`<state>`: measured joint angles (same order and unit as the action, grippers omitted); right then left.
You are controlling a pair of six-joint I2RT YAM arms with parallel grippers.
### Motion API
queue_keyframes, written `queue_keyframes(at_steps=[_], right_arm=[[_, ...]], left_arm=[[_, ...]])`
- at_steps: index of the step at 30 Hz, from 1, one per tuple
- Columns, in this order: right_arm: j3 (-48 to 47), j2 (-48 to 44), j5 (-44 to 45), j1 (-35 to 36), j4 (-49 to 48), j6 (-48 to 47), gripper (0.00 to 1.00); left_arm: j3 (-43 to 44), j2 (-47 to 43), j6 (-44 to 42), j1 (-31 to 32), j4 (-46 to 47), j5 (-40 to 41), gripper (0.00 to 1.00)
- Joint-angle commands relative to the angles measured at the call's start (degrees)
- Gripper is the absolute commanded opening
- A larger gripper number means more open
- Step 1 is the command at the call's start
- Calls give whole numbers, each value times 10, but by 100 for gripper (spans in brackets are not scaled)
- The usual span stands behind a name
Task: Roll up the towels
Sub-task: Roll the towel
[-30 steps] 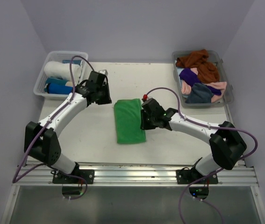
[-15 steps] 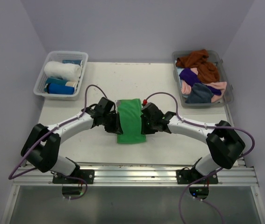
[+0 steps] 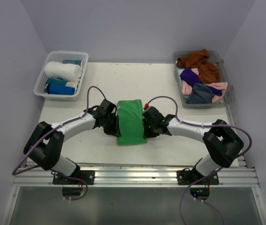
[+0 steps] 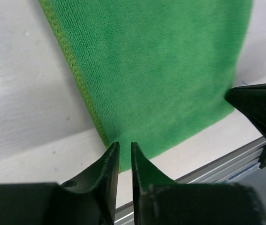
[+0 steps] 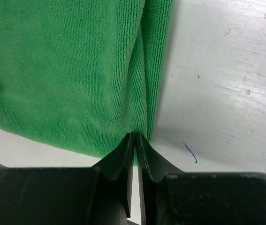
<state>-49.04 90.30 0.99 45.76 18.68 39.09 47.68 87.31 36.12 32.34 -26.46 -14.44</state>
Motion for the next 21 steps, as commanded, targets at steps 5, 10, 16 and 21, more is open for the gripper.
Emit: queue_keyframes(at_steps=[5,10,16,21], right_arm=[[25,-51,-3,2,15,14,26],[50,-78,-40,2,-7,22,45],[70,-86,-51,3,-12,20,47],[71,-73,-63,5,-23,13,42]], left_arm=[[-13,-88,19,4,-19,13,31],[-86,-94,55,10,39,-27,42],[-108,-93,71,18,58,-16,45],[-116,-76,69,23,70,-13,45]])
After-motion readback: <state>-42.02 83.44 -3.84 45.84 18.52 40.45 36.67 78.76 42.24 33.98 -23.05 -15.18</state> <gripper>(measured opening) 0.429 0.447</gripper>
